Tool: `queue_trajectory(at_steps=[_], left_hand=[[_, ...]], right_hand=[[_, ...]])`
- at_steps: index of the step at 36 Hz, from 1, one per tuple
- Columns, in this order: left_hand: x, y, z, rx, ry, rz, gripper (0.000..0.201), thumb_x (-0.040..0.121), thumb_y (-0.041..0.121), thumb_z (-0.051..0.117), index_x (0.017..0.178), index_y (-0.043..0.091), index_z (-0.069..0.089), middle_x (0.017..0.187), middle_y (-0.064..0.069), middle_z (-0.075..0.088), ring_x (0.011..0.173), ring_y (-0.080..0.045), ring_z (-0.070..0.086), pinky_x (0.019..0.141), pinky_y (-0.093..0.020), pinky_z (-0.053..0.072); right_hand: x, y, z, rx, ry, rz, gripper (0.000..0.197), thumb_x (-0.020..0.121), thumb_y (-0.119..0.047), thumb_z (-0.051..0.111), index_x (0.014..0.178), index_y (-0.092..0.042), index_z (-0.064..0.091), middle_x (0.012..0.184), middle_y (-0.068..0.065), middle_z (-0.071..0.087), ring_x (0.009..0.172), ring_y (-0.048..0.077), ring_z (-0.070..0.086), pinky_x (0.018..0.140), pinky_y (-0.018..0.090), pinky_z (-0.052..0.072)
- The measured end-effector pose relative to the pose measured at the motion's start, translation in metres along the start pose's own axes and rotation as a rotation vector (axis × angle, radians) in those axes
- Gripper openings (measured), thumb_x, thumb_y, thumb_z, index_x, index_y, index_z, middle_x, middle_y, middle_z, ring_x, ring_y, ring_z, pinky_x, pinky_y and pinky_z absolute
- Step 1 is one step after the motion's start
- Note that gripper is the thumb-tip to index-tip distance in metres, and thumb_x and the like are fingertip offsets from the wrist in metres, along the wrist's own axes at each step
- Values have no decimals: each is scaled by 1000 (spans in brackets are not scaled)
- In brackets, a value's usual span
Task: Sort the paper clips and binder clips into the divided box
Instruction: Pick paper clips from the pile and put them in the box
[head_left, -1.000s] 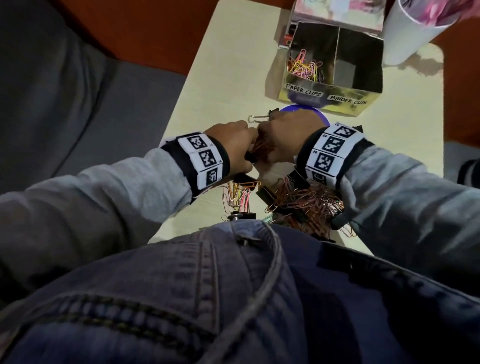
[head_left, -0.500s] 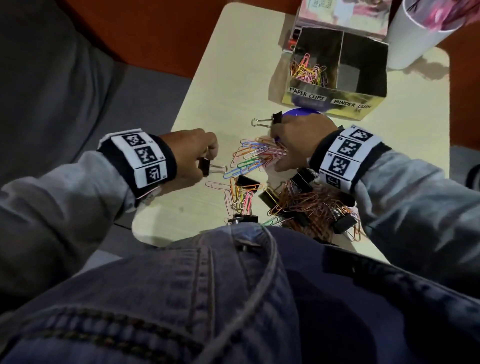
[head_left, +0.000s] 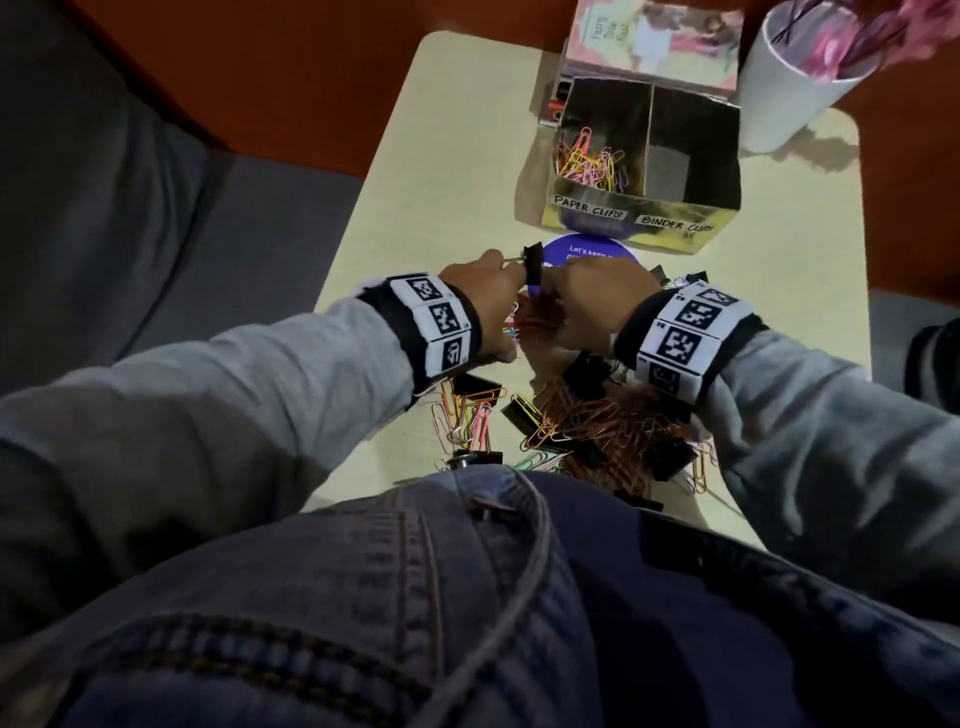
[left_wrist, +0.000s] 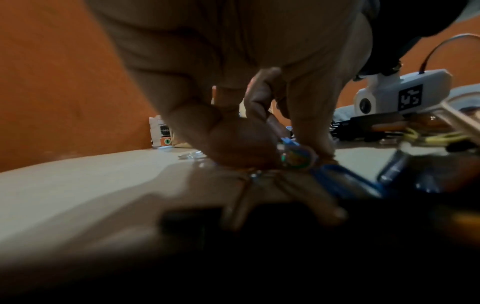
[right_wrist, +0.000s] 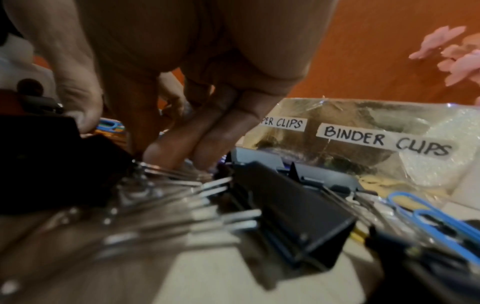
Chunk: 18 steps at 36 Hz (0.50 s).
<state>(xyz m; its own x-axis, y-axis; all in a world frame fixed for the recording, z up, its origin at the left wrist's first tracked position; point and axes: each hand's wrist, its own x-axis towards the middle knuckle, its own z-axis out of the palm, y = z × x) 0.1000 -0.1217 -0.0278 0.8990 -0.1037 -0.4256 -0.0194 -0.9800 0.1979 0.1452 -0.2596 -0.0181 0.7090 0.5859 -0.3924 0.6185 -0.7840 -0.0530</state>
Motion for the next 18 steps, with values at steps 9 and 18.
queue_trajectory(at_steps=[9,18], left_hand=[[17,15,4,5,27,38,41,84,22,65,120,9,51,120,-16,51,105,-34,56,73,-31,38],[15,25,7,38,10,61,37,85,18,63,119,6,53,120,-16,53,104,-34,59,78,-34,45]], right_hand=[[-5,4,-4,51,-14,48,28,80,-19,59,106,-13,64,100,13,67,95,32,61,72,32,44],[-5,8,-2,84,1,53,24,81,-21,59,104,-16,66,98,12,67,90,30,59,68,30,37]])
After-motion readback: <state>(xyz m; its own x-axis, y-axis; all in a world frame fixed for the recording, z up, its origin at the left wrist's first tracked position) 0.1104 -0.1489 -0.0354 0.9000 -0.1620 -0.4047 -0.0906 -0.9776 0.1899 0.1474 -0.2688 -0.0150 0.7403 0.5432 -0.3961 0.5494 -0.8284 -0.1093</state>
